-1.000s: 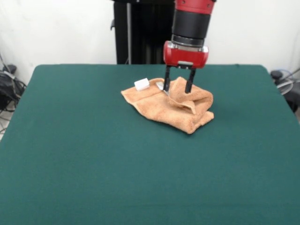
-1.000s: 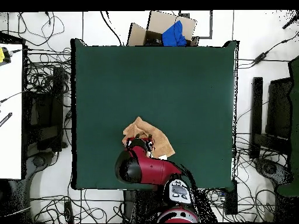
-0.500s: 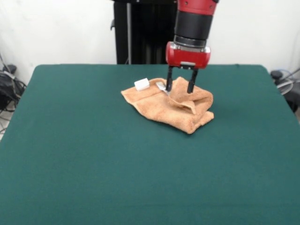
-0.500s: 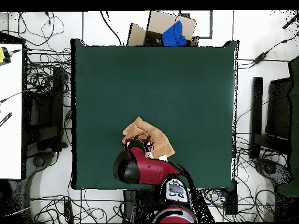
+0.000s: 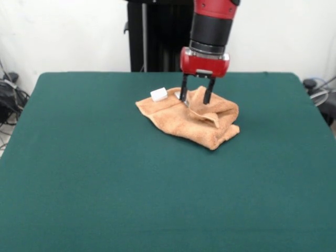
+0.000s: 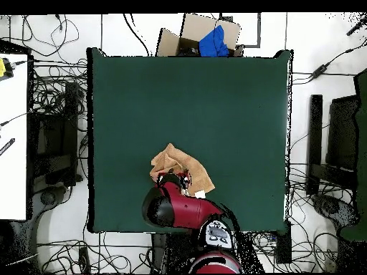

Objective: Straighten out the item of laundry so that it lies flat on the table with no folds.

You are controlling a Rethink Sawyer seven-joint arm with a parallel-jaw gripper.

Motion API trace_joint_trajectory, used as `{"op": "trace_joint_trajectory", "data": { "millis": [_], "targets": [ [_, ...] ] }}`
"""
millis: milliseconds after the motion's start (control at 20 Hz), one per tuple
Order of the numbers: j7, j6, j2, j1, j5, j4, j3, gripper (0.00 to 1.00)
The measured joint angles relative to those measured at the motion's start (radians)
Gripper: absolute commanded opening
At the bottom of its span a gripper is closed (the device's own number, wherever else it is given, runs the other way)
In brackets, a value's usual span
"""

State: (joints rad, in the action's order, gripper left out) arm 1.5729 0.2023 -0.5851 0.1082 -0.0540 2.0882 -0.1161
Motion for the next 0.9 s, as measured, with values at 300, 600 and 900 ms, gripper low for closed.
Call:
{"op": "trace_joint_trajectory", "data": {
  "millis": [300,600,900],
  "targets": [
    [0.000,0.000,-0.003,0.000,0.000,0.000,-0.017,1.00],
    [0.000,0.000,-0.002,0.003,0.000,-0.001,-0.024,1.00],
    [0.000,0.000,0.013,0.003,0.000,-0.006,-0.024,1.00]
  ]
}}
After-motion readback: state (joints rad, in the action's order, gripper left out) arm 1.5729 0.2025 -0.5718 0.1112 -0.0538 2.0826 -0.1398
